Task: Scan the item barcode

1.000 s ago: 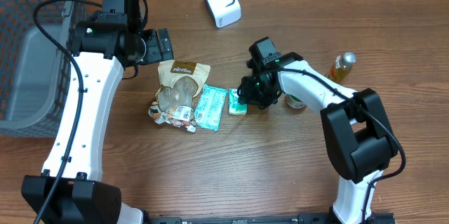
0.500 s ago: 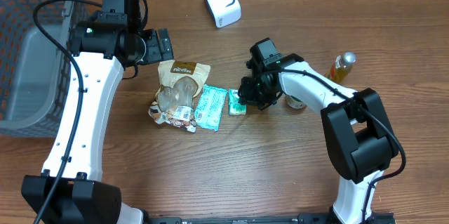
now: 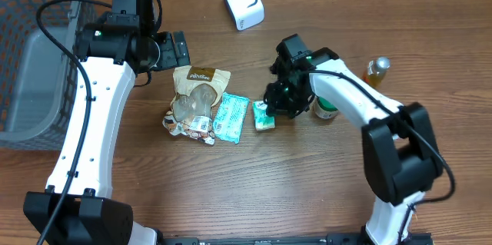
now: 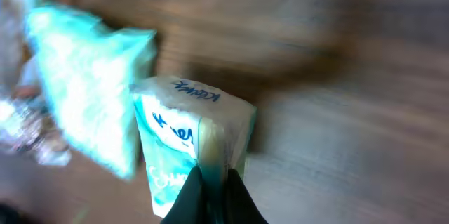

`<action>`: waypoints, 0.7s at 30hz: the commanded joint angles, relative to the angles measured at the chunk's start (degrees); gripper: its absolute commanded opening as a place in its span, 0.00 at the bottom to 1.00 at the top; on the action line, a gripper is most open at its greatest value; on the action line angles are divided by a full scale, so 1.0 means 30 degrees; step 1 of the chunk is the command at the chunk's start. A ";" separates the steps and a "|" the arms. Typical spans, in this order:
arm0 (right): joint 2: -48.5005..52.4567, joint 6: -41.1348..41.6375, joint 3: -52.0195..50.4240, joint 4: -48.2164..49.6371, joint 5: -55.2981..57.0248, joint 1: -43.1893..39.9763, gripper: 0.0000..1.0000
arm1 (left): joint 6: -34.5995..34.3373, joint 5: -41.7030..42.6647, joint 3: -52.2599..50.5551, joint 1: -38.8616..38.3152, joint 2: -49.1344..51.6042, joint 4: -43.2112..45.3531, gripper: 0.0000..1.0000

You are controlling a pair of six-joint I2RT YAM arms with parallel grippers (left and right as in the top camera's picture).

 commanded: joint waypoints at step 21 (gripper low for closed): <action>-0.5741 -1.8644 0.0641 -1.0834 -1.6976 -0.5413 0.04 | -0.0124 0.0131 0.0175 -0.0036 0.0051 0.0073 1.00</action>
